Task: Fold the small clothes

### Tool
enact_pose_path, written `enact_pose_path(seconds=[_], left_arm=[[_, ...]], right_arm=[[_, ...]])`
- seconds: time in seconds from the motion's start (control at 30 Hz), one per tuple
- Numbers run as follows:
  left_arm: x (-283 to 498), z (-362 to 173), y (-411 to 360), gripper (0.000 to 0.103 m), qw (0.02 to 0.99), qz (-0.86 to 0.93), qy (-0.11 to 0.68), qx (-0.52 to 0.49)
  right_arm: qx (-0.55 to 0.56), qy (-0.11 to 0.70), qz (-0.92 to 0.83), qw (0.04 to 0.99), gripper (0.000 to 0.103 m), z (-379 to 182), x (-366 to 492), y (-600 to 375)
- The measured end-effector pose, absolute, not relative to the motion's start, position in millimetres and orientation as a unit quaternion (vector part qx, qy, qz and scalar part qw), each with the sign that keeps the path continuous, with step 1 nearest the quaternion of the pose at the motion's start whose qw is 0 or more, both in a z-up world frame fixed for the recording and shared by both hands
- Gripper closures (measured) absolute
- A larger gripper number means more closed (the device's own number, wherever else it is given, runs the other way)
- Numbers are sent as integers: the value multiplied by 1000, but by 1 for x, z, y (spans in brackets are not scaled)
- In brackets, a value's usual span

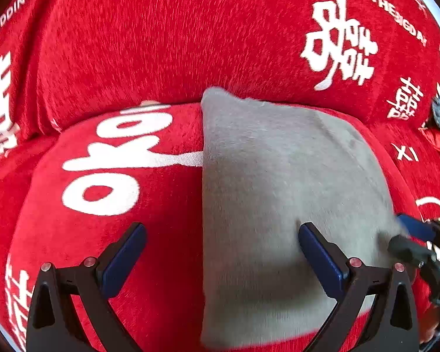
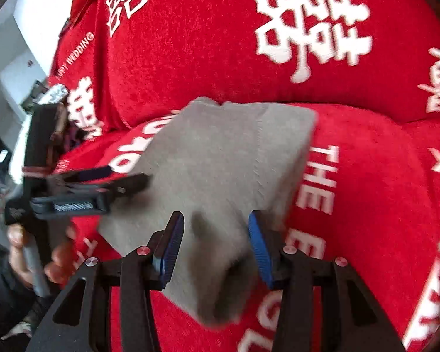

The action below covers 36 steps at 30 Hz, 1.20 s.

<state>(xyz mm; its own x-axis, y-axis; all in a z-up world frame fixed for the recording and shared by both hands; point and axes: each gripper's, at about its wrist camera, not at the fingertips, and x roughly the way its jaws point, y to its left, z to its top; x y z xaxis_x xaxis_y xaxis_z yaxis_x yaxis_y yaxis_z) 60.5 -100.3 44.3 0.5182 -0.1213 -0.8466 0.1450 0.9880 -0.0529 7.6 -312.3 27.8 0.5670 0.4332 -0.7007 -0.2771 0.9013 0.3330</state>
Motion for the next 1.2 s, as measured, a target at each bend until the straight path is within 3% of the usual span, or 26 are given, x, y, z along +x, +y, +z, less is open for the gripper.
enact_pose_path(seconds=[0.23,0.47,0.63,0.7,0.8,1.2], left_arm=[[30,59,-106,0,883,-89,460,42],[25,37,-92,0,872,-76,482,39],[17,31,-78,0,868,-79,489,27],[13,37,-75,0,873,-83,481,21],[13,42,-72,0,875,-85,476,23],[60,44,-68,0,851,-120,510,-29]], right_arm=[[77,373,225,897,52,56,-36,-294],[71,429,180,882,53,14,-30,-290],[110,420,179,883,52,23,-41,-307],[108,408,171,890,39,34,-48,-310],[115,386,155,902,29,48,-53,-319],[177,418,112,884,29,38,-5,-350]])
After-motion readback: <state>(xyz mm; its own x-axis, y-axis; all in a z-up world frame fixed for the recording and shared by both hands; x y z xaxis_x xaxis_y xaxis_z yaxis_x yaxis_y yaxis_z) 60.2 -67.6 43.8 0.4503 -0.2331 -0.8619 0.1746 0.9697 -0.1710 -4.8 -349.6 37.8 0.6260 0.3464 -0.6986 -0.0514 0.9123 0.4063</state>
